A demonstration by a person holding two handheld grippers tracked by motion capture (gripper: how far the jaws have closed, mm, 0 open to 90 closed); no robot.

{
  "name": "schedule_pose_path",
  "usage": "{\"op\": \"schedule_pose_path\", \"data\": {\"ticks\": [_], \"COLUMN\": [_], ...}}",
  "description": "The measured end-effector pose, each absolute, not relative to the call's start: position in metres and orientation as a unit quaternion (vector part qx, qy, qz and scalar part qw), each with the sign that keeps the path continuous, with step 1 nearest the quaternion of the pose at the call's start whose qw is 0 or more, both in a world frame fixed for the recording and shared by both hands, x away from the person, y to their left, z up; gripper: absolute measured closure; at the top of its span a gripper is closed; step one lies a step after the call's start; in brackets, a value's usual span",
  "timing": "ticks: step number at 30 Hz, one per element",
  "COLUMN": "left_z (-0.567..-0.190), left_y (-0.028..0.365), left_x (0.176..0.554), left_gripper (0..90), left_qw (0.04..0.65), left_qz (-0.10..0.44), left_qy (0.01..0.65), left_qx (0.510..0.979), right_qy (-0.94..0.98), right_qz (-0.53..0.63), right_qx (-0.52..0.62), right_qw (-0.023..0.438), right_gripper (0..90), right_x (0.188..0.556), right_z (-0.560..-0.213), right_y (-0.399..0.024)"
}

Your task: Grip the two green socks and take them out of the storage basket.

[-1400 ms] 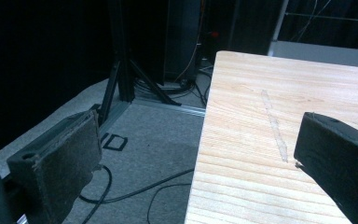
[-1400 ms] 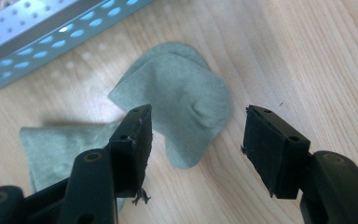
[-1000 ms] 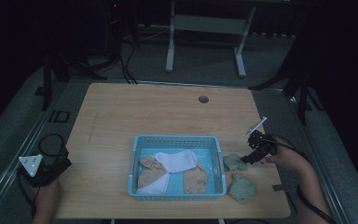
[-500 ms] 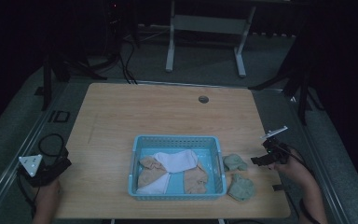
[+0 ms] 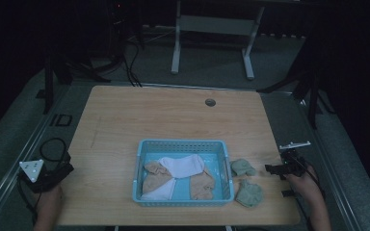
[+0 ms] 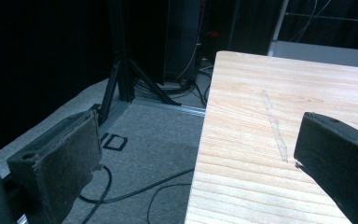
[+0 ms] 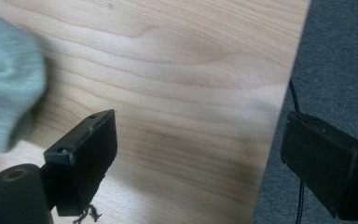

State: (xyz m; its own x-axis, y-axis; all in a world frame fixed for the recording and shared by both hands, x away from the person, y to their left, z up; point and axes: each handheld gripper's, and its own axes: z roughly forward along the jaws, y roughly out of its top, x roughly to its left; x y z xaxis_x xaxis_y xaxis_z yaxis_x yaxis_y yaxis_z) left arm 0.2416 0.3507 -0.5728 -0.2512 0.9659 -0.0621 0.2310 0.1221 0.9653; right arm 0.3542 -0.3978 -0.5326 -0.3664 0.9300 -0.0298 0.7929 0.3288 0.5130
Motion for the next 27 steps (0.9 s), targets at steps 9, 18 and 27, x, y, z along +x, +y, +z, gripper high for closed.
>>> {"op": "schedule_pose_path", "data": {"ticks": [9,18,27], "left_z": [-0.573,-0.573,-0.573], "left_y": [0.351,0.351,0.351], "left_x": [0.242,0.242,0.242], "left_gripper": [0.8,0.7,0.7], "left_qw": [0.392,0.392,0.393], "left_qz": [0.468,0.467,0.466], "left_qy": [0.638,0.639,0.639], "left_qx": [0.469,0.469,0.470], "right_qy": [0.720,0.661,0.622], "right_qz": [0.281,0.339,0.394], "right_qx": [0.585,0.592,0.561], "right_qw": [0.244,0.313,0.379], "right_gripper": [10.8,10.8,10.8], "right_x": [0.328,0.301,0.278], "right_z": [-0.546,-0.557,-0.562], "right_y": [-0.410,-0.410,-0.406]}}
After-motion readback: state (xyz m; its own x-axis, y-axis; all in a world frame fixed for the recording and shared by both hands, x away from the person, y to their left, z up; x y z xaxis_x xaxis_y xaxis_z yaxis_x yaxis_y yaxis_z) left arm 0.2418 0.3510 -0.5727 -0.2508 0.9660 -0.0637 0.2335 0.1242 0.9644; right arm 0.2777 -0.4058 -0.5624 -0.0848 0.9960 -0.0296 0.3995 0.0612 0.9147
